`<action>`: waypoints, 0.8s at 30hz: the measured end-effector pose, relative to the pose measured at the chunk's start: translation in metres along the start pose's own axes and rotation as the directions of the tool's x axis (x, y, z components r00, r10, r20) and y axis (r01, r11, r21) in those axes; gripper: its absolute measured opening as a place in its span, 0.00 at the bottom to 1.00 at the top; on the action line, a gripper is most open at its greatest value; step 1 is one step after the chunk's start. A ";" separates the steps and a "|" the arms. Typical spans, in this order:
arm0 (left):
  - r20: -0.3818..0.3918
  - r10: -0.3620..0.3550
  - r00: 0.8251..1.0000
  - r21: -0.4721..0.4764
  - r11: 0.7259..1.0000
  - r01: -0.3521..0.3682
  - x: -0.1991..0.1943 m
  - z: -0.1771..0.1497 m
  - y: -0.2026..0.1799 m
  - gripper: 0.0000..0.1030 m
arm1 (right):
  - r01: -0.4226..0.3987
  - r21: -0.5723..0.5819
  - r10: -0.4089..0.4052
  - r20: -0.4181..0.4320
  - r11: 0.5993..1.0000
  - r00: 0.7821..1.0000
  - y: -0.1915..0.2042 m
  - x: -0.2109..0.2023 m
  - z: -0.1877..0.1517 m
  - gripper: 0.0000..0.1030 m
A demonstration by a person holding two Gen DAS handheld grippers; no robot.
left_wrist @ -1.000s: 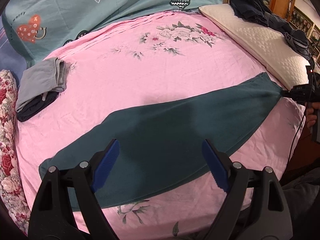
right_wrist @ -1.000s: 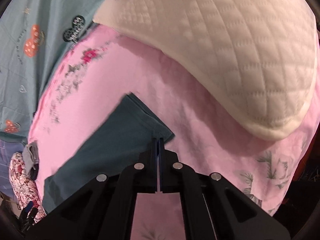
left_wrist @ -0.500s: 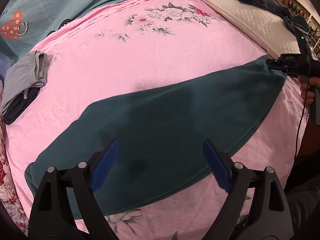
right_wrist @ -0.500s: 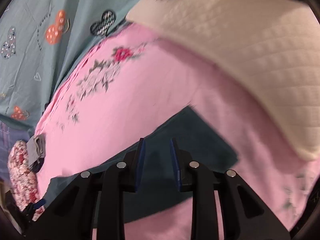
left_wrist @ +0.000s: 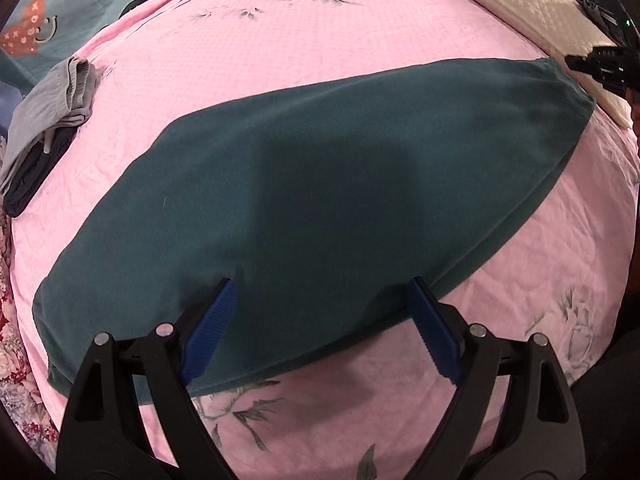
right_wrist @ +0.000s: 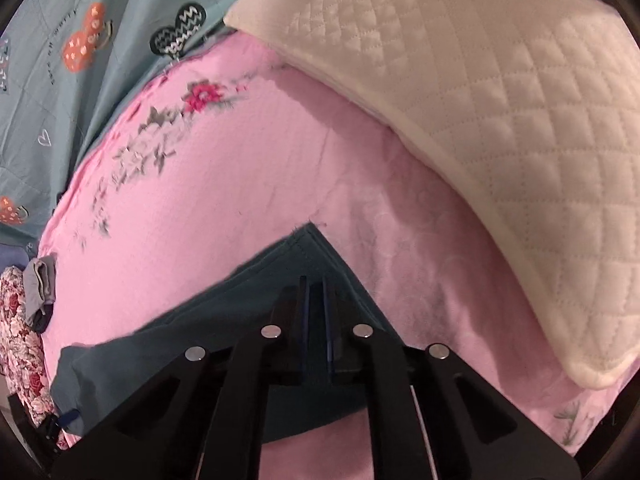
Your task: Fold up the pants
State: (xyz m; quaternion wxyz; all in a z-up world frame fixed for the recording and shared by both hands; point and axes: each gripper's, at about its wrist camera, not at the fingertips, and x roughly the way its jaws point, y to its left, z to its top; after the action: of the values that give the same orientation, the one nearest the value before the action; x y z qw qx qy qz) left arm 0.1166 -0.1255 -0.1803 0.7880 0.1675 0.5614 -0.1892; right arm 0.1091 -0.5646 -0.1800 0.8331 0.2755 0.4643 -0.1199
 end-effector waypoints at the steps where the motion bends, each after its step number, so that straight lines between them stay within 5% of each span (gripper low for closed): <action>1: -0.001 0.001 1.000 -0.005 1.000 -0.001 0.000 -0.002 0.000 0.88 | -0.027 -0.001 0.027 0.019 1.000 0.999 0.004 -0.005 0.001 0.09; 5: 0.002 -0.005 1.000 -0.018 1.000 0.005 0.000 -0.006 0.004 0.89 | -0.116 -0.075 0.115 -0.021 0.990 0.993 0.034 0.004 0.000 0.09; 9: 0.013 -0.005 1.000 -0.024 1.000 0.005 -0.001 -0.016 0.004 0.92 | -0.031 -0.134 0.022 -0.064 0.991 0.998 0.039 0.032 -0.001 0.04; 12: 0.008 0.012 1.000 -0.019 1.000 -0.012 -0.003 -0.021 0.003 0.92 | -0.030 -0.028 0.030 -0.015 0.999 0.999 0.011 0.029 0.008 0.00; 15: 0.060 0.062 0.996 -0.013 0.998 -0.062 -0.017 -0.025 0.004 0.91 | -0.007 0.028 0.007 0.001 1.000 1.000 0.011 0.012 0.007 0.07; 20: 0.106 0.124 0.987 -0.117 0.987 -0.112 -0.040 -0.029 0.027 0.91 | -0.210 -0.147 0.201 -0.073 0.967 0.977 0.080 -0.003 -0.020 0.08; 24: 0.120 0.163 0.979 -0.214 0.967 -0.135 -0.052 -0.033 0.057 0.91 | -0.416 -0.258 0.363 -0.229 0.872 0.903 0.163 0.010 -0.044 0.08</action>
State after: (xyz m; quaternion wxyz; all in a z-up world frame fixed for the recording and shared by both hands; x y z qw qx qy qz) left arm 0.1019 -0.0539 -0.1386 0.8497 0.1138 0.5083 -0.0816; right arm 0.1578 -0.4050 -0.1504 0.8285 0.2430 0.4826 0.1472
